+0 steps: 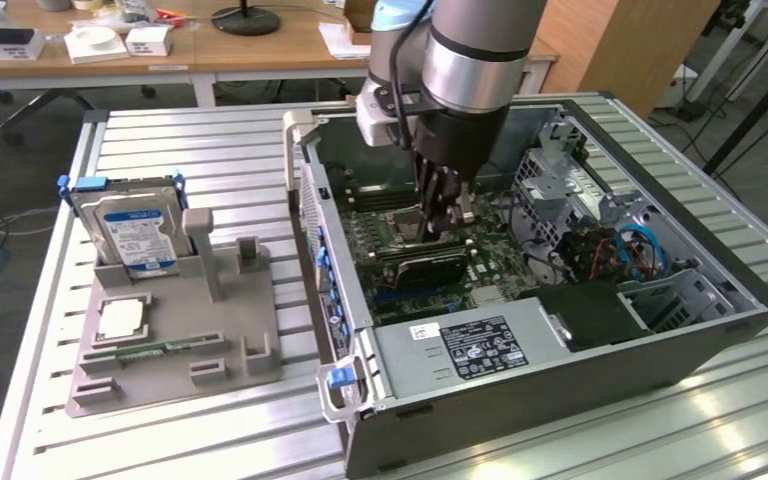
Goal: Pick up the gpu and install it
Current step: 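Press down on the gpu until it lock into place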
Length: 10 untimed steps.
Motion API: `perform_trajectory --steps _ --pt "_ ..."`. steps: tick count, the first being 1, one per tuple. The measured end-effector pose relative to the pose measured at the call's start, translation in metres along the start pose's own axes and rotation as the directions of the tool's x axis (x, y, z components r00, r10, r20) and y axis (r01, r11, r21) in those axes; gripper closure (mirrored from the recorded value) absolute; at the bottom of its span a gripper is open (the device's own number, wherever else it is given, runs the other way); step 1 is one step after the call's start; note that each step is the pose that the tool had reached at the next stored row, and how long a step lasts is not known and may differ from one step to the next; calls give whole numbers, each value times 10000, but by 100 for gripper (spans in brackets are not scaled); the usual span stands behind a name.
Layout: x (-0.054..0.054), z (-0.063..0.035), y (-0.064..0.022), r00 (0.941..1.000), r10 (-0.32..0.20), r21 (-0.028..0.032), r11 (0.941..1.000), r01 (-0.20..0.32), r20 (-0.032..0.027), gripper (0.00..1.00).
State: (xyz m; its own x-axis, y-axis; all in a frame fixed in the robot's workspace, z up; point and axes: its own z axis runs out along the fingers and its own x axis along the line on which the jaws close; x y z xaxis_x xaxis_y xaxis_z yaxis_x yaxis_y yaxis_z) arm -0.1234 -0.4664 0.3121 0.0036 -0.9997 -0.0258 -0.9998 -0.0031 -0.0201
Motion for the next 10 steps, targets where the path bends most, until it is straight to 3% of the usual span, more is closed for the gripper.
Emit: perform_trajectory --steps 10 --pt "-22 40 0 10000 0 1 10000 0 1 90"
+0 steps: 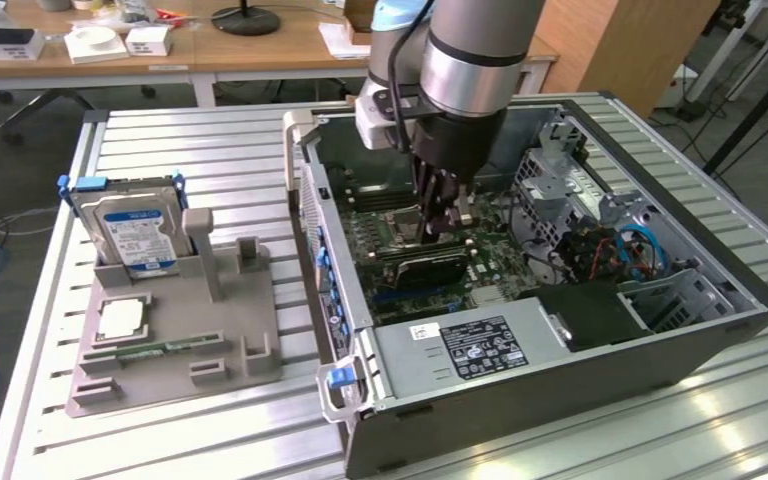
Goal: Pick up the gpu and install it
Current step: 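Press down on the gpu until it lock into place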
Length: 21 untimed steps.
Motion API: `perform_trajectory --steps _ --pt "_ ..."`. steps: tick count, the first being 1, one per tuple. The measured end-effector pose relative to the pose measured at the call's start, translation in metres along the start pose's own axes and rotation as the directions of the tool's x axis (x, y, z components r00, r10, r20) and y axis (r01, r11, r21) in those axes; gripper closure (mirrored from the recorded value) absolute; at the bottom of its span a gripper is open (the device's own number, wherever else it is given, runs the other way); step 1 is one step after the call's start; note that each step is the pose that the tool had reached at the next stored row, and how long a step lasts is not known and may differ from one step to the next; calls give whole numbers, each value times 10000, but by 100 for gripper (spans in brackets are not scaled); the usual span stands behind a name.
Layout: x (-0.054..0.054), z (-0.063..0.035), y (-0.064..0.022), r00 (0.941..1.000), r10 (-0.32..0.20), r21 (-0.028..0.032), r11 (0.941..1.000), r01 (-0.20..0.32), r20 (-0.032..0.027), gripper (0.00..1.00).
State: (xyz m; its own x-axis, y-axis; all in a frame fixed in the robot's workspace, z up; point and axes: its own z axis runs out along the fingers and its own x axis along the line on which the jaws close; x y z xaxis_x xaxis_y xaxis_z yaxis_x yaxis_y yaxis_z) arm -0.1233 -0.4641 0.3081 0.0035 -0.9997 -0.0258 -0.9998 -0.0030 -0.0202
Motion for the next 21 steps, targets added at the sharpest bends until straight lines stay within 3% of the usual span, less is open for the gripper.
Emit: perform_trajectory --steps 5,15,21 --pt "-15 20 -7 10000 0 1 10000 0 1 90" --pt "-13 189 -4 10000 -1 2 10000 1 0 90" --pt "-21 203 -5 10000 0 3 10000 0 1 90"
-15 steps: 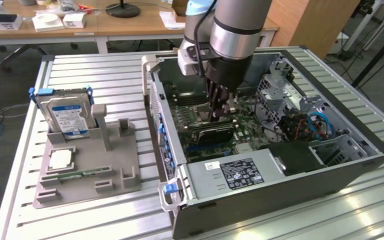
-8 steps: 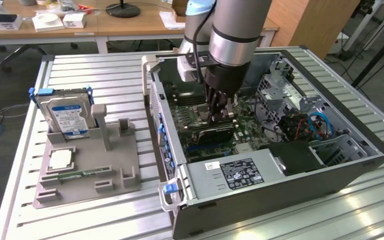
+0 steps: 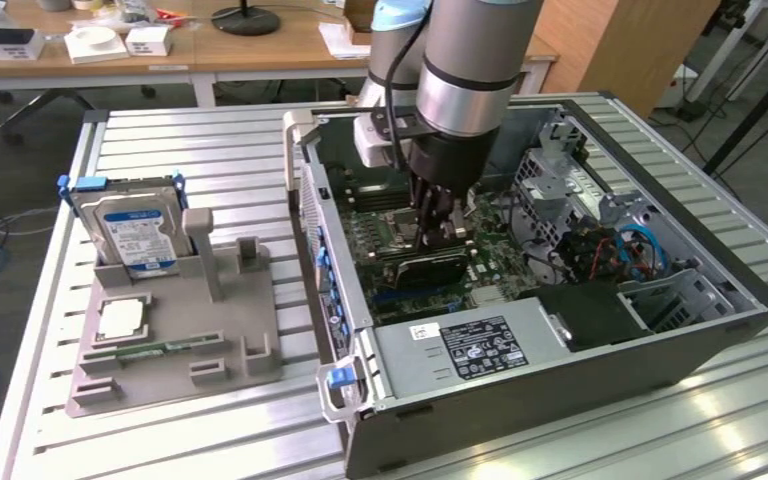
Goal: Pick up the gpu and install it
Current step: 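Press down on the gpu until it lock into place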
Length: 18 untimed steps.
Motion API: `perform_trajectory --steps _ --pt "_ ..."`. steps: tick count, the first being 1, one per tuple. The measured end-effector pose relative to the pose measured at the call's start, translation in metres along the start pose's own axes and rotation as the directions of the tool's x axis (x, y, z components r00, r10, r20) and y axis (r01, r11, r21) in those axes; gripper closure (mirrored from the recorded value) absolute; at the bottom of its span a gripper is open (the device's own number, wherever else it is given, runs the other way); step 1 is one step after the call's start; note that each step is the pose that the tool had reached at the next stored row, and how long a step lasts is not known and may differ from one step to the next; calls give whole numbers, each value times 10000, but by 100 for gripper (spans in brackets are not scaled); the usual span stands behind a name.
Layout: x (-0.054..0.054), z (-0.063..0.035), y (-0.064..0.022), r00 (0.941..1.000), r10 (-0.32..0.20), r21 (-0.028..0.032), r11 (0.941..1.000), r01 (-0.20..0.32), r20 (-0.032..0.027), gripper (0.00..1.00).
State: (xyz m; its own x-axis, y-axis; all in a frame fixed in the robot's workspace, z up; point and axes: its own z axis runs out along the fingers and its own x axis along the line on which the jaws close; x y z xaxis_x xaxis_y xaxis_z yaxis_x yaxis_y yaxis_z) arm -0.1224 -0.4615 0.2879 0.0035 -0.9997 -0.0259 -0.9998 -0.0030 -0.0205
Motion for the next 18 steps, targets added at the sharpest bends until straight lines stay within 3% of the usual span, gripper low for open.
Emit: perform_trajectory --steps 18 --pt "2 120 1 10000 -1 1 10000 1 1 90"
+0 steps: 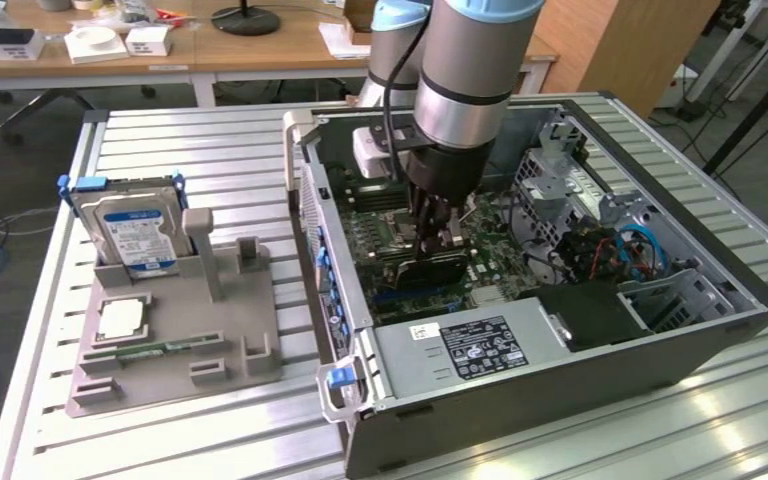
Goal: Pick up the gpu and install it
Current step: 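Press down on the gpu until it lock into place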
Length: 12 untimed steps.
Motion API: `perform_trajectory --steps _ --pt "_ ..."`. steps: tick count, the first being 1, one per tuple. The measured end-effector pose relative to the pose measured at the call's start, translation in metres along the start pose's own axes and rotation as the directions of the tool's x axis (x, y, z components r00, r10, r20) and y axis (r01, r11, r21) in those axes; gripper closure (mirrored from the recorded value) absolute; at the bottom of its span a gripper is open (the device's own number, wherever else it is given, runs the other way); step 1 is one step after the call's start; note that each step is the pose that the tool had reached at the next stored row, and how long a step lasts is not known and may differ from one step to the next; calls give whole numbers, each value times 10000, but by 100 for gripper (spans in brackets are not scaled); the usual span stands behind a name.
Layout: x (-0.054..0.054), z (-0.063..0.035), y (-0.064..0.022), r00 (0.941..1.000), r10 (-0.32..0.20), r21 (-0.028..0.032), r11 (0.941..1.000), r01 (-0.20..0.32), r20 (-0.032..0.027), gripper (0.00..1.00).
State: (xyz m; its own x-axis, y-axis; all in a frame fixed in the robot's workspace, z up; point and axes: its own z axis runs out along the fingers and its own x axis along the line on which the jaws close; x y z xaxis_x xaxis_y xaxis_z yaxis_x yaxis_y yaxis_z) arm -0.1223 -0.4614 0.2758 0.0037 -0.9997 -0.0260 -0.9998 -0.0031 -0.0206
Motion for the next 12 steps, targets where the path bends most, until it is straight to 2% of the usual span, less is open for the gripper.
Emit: perform_trajectory --steps 12 --pt "-38 13 0 10000 1 -1 10000 -1 -2 90"
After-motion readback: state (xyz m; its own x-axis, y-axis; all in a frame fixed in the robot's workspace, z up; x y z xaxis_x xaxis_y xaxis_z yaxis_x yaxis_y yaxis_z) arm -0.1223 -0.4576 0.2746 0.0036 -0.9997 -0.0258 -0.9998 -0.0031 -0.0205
